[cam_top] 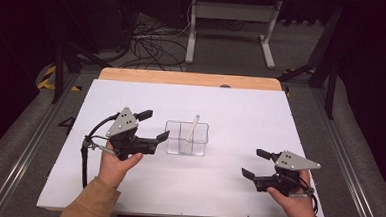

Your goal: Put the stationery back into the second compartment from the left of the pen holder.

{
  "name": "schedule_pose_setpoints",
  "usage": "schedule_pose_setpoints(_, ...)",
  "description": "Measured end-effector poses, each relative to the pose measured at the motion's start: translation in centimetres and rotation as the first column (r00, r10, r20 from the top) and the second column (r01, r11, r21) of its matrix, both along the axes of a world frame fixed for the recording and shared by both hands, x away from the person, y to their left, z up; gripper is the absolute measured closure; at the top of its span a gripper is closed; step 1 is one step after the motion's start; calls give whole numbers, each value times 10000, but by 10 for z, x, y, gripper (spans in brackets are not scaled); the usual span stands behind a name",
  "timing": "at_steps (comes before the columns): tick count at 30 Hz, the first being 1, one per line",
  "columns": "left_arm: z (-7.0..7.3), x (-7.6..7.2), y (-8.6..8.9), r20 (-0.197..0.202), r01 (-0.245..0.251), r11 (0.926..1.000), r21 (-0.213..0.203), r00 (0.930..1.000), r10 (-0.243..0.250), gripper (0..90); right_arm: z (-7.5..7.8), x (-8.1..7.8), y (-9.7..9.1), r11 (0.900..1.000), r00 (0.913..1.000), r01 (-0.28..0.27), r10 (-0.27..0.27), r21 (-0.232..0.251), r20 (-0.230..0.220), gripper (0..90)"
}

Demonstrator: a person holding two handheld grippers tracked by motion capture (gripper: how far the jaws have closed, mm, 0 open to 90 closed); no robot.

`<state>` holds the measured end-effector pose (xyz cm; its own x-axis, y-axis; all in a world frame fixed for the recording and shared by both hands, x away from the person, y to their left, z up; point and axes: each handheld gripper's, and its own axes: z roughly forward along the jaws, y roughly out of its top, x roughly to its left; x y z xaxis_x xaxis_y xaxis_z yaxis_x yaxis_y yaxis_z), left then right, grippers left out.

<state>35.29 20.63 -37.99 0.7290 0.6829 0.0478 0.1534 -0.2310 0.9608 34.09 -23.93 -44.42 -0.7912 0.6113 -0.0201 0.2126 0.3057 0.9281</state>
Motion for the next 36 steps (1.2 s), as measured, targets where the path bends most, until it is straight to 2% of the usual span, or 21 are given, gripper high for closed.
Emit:
schedule_pose_setpoints(8,-11,-10,18,-339,66,9998,191,9994,-60,125,-1,0,3,10000,10000,-17,17,10,24,147)
schedule_pose_setpoints(18,-26,-25,55,-898,-330,9995,3,9954,329,92,-3,-2,1,10000,10000,50,-50,63,51,143)
schedule_pose_setpoints(22,-36,-32,68,-1235,-631,9980,-28,9904,623,90,-3,-3,0,10000,10000,53,-53,51,22,143)
schedule_pose_setpoints(28,-51,-38,86,-1311,-900,9949,448,9868,952,87,-2,-4,-2,9998,9999,138,-139,106,80,143)
schedule_pose_setpoints(31,-55,-41,93,-1375,-915,9947,467,9857,971,87,-2,-4,-3,9998,9999,156,-156,79,64,143)
schedule_pose_setpoints(36,-66,-44,98,-1455,-1006,9923,723,9832,1103,83,-4,-3,-6,9998,9999,157,-158,74,64,143)
